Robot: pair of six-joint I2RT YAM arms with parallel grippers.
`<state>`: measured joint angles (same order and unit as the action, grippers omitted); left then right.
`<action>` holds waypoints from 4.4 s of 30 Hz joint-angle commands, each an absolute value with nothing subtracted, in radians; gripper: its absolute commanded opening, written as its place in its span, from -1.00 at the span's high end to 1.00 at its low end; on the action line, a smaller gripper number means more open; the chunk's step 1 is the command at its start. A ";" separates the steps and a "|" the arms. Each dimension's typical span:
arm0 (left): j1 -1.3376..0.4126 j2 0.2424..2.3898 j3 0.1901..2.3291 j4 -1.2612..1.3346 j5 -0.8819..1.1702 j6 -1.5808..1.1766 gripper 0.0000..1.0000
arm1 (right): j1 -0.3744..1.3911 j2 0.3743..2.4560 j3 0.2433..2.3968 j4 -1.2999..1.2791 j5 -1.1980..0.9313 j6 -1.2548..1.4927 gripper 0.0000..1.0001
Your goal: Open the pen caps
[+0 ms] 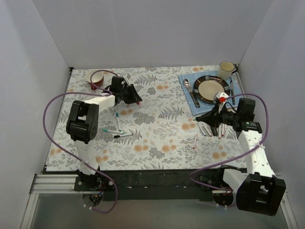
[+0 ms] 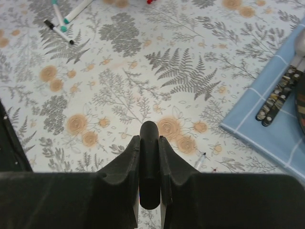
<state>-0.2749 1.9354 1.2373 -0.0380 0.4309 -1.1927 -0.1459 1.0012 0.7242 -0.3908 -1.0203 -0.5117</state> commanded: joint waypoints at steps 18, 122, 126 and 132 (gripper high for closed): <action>-0.222 2.002 1.434 -0.327 0.186 -1.048 0.07 | -0.138 1.094 0.724 -0.209 -0.663 -0.350 0.97; -0.249 1.789 1.144 -0.377 -0.200 -1.180 0.96 | -0.115 0.959 0.742 -0.434 -1.072 -0.577 -0.09; -0.249 1.662 1.120 -0.312 -0.154 -1.203 1.00 | -0.114 0.962 0.739 -0.439 -1.083 -0.580 -0.09; -0.250 1.513 1.034 -0.230 0.033 -1.267 1.00 | -0.109 0.973 0.727 -0.440 -1.153 -0.584 -0.14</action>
<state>-0.2489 1.6417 1.0794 -0.3256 -0.1234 -1.2095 -0.1173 0.9741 0.7284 -0.4267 -1.0756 -0.5686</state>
